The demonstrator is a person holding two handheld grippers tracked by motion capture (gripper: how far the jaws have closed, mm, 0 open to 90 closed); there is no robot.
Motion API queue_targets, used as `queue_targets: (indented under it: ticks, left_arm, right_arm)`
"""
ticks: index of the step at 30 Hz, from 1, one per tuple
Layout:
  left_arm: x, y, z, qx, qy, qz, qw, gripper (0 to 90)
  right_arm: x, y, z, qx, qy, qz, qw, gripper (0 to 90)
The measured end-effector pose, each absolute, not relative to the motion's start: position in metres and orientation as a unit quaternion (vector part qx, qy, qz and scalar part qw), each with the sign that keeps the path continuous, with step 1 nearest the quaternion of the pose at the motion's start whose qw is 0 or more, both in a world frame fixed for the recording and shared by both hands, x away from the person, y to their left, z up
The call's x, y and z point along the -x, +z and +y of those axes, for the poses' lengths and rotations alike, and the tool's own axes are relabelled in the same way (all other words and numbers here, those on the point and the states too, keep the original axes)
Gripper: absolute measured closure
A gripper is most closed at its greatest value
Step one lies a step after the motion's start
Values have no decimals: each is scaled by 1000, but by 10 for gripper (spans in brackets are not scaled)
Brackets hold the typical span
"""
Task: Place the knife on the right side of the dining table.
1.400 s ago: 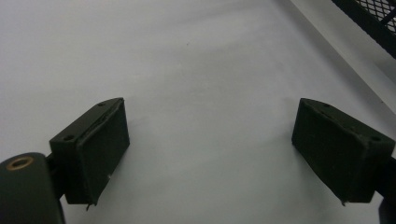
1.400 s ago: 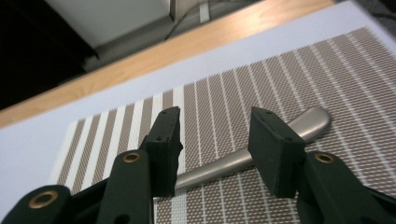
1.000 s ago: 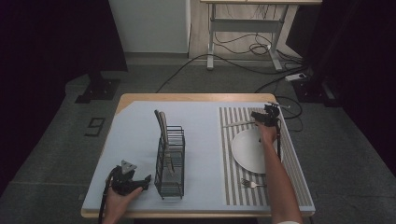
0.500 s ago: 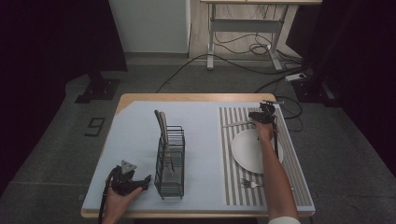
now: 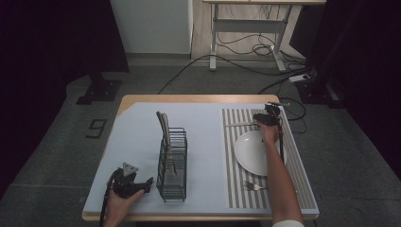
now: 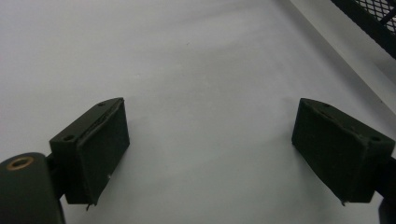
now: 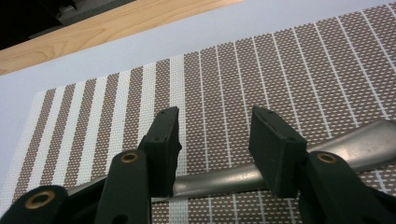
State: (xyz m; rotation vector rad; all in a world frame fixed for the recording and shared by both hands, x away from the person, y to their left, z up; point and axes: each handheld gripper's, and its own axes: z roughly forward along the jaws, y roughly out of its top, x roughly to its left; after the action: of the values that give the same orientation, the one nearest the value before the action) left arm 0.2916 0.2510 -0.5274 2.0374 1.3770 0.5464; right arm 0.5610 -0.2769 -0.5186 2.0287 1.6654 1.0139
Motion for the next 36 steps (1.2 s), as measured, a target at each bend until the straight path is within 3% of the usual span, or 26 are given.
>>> queue_targets:
  ticks: [15,36]
  left_arm:
    - [-292,-527,251,-771,206,520,306,106]
    - [-292,-527,251,-773,205,517,305,105]
  right_arm:
    - [-551,-514,-278,-699,393,573,167,470]
    - [-482,-476,-268,-636,444,609,170,410]
